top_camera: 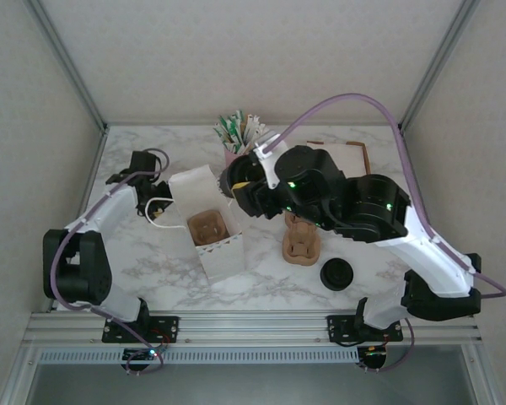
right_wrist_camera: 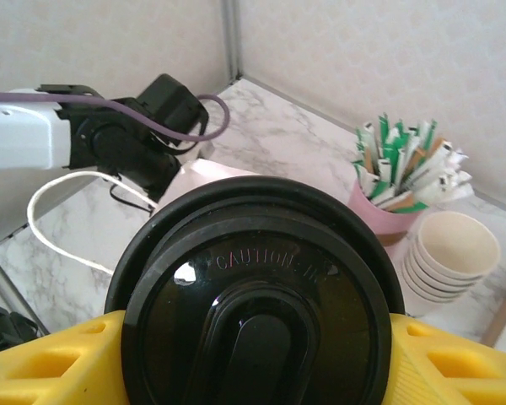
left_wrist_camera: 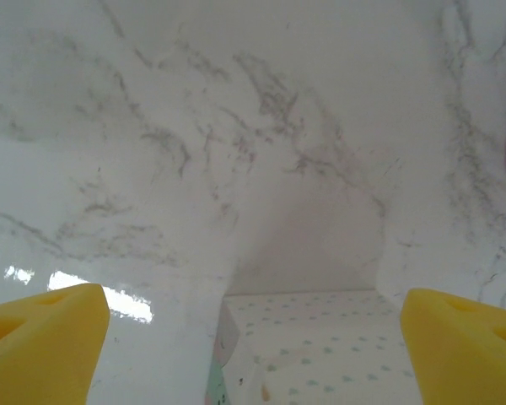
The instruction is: Pack the takeout coffee
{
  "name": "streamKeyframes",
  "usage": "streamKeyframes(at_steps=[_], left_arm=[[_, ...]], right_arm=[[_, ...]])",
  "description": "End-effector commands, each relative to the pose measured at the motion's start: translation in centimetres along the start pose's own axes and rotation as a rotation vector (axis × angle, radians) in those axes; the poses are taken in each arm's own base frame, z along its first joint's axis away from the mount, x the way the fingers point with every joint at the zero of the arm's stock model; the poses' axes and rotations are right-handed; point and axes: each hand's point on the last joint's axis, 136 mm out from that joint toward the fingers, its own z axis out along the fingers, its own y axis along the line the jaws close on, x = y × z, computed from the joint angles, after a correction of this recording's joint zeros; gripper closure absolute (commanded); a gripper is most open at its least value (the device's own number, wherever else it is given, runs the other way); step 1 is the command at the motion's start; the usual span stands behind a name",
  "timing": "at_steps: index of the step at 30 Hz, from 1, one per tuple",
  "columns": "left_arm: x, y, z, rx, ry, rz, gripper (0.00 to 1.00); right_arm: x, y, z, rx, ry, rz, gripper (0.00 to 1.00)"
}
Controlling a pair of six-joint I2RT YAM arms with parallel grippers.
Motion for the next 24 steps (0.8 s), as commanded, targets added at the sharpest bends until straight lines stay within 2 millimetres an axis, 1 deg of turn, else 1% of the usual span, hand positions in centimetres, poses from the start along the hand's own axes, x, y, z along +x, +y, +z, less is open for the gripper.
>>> streamKeyframes(at_steps=[1, 5, 7, 13, 17, 21, 24], left_arm=[[0.4, -0.6, -1.1, 0.042, -0.054, -0.015, 0.10], [2.1, -0.6, -1.5, 0.064, -0.066, -0.031, 0.10], [2.6, -0.4, -1.7, 0.066, -0.091, -0.042, 0.10], [3.7, 0.9, -2.3, 0.054, -0.124, -0.077, 0.09], [3.8, 2.6, -3.5, 0.021, -0.179, -0.097, 0.09], [4.3, 3.9, -5.0, 0.025, -0.223, -0.112, 0.09], [5.0, 5.3, -6.0, 0.015, -0.251, -0.116, 0.09]], right_arm=[[-1.3, 1.8, 0.4, -0.054, -0.031, -0.025, 0.37], [-1.1, 2.9, 2.1, -0.055, 0.001, -0.047, 0.36], [-0.8, 3.0, 2.9, -0.039, 0.026, -0.055, 0.36], [0.2, 3.3, 4.7, 0.005, 0.074, -0.080, 0.36], [0.6, 3.6, 5.7, 0.018, 0.092, -0.090, 0.36], [0.7, 3.8, 6.1, 0.043, 0.096, -0.103, 0.36], [0.2, 3.6, 5.7, 0.051, 0.081, -0.107, 0.36]])
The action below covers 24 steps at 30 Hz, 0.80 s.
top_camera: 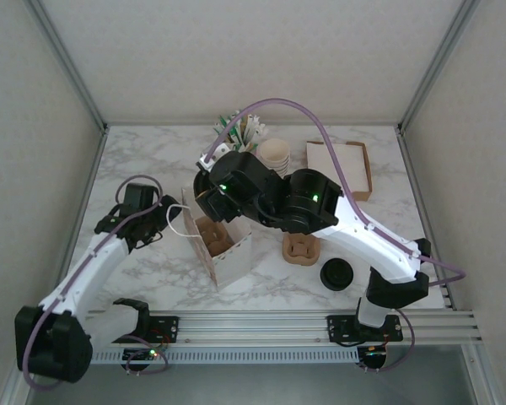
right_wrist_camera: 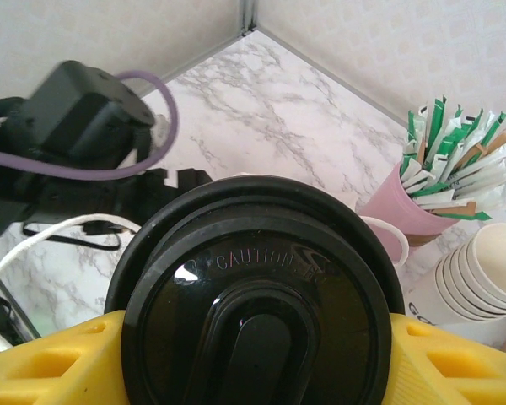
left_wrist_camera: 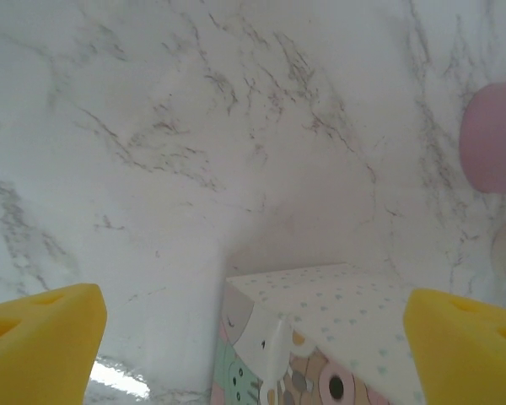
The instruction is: Pack the takeout coffee
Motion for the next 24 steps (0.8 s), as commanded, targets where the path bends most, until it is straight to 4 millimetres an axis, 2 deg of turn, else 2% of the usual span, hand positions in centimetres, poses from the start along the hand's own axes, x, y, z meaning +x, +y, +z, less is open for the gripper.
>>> streamKeyframes(at_steps=[1, 3, 5, 9, 16, 18, 24], left_arm=[[0.7, 2.9, -1.2, -0.073, -0.027, -0.014, 0.10], [1.2, 3.7, -2.0, -0.070, -0.033, -0.014, 0.12], [1.8, 4.1, -2.7, -0.039, -0.035, -0.023, 0.18], [4.0, 4.7, -3.4, 0.031, 0.018, -0.036, 0.26], [8.8, 4.7, -3.5, 0.131, 0.177, 0.040, 0.27], [9.7, 4.4, -3.5, 0.139, 0.204, 0.072, 0.26], [12.2, 1.9, -3.4, 0.217, 0.276, 0.158, 0.25]], right_arm=[[-1.1, -0.5, -1.4, 0.028, -0.044, -0.004, 0.36], [-1.4, -0.8, -2.1, 0.029, -0.061, -0.001, 0.36], [-1.7, -1.0, -2.9, 0.024, -0.077, 0.004, 0.37], [-2.7, -0.2, -4.6, -0.021, -0.131, 0.007, 0.37], [-4.6, 1.1, -7.0, -0.068, -0.221, -0.016, 0.37], [-5.0, 1.2, -7.3, -0.067, -0.239, -0.017, 0.37], [-5.9, 0.7, -7.7, -0.036, -0.273, -0.028, 0.37]])
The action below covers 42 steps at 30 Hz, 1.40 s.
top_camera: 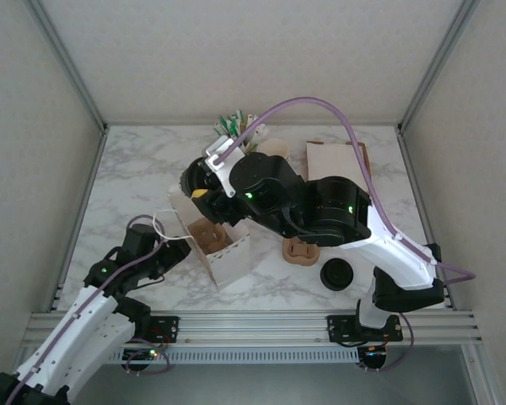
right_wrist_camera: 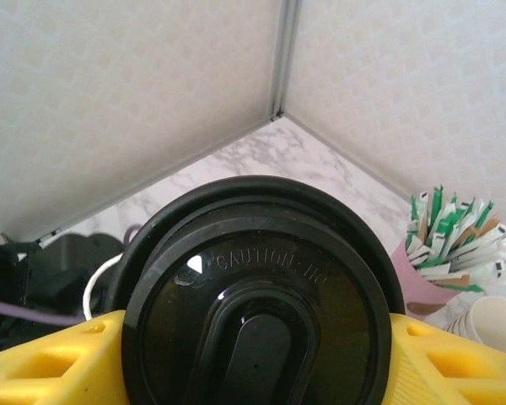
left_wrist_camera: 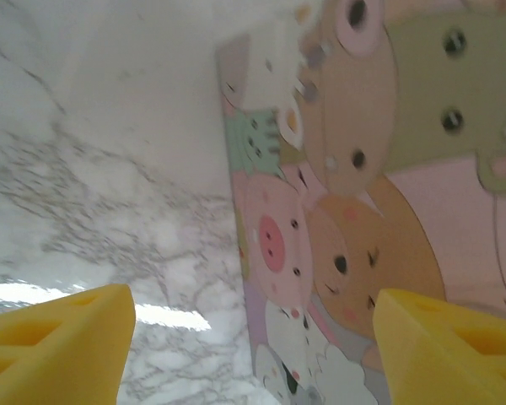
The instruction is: Pack the takeout coffee
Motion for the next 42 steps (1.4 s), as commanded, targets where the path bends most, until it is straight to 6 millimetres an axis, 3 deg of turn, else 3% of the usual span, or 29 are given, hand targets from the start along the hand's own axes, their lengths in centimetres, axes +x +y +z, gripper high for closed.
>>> streamKeyframes(at_steps=[1, 7, 14, 22, 31, 37, 42], left_arm=[[1.5, -1.6, 0.8, 0.049, 0.053, 0.029, 0.25], [3.2, -3.9, 1.4, 0.107, 0.055, 0.070, 0.22], [5.4, -5.7, 2.4, 0.141, 0.062, 0.119, 0.21], [7.4, -8.3, 3.0, 0.131, 0.049, 0.223, 0.15], [5.5, -6.7, -0.9, 0.089, -0.009, 0.343, 0.08], [5.4, -6.5, -3.4, 0.062, 0.030, 0.485, 0.05], [1.8, -7.9, -7.6, 0.061, -0.104, 0.570, 0.02]], right_arm=[[-1.9, -0.9, -1.4, 0.036, -0.074, -0.007, 0.37], [-0.9, -1.7, -0.6, 0.108, -0.035, -0.066, 0.36], [2.5, -2.4, 0.7, 0.128, 0.105, -0.125, 0.35], [6.7, -2.2, 1.6, 0.027, 0.272, -0.160, 0.34], [9.3, -2.2, 1.7, -0.086, 0.384, -0.189, 0.35], [10.0, -1.9, 3.1, -0.126, 0.423, -0.207, 0.35], [10.7, -1.8, 4.4, -0.153, 0.463, -0.218, 0.36]])
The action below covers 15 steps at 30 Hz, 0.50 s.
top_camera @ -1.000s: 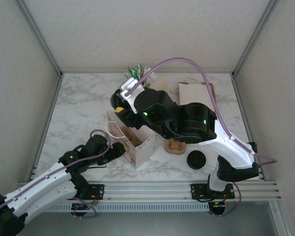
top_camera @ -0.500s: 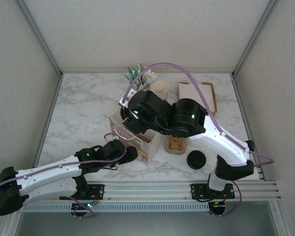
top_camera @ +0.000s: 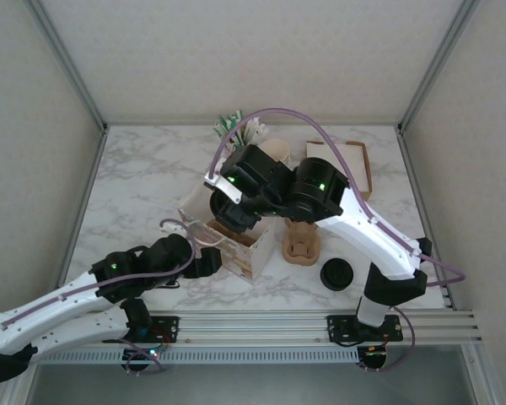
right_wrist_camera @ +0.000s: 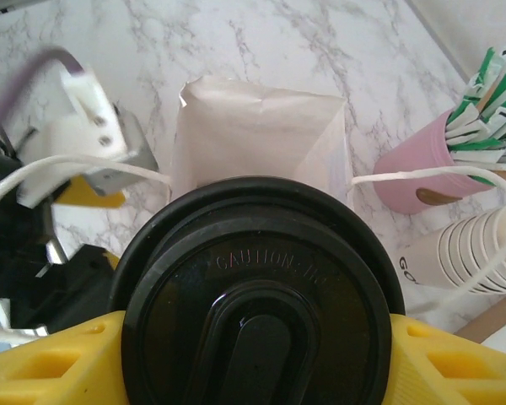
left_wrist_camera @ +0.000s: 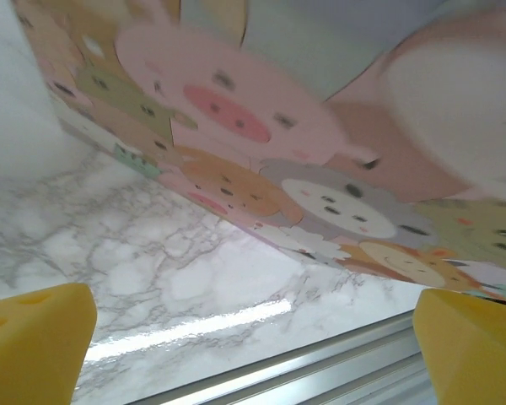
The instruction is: Pack the takeout coffee
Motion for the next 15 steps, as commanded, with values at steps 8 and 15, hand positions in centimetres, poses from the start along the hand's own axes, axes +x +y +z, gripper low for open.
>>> streamKeyframes(at_steps=[8, 15], left_arm=[[-7.0, 0.3, -7.7, -0.040, -0.153, 0.160, 0.00], [-11.8, -1.4, -9.9, -0.042, -0.210, 0.203, 0.01]], right_arm=[[0.1, 0.0, 2.8, -0.053, 0.076, -0.052, 0.35], [0.3, 0.0, 4.6, -0.081, 0.114, -0.054, 0.35]])
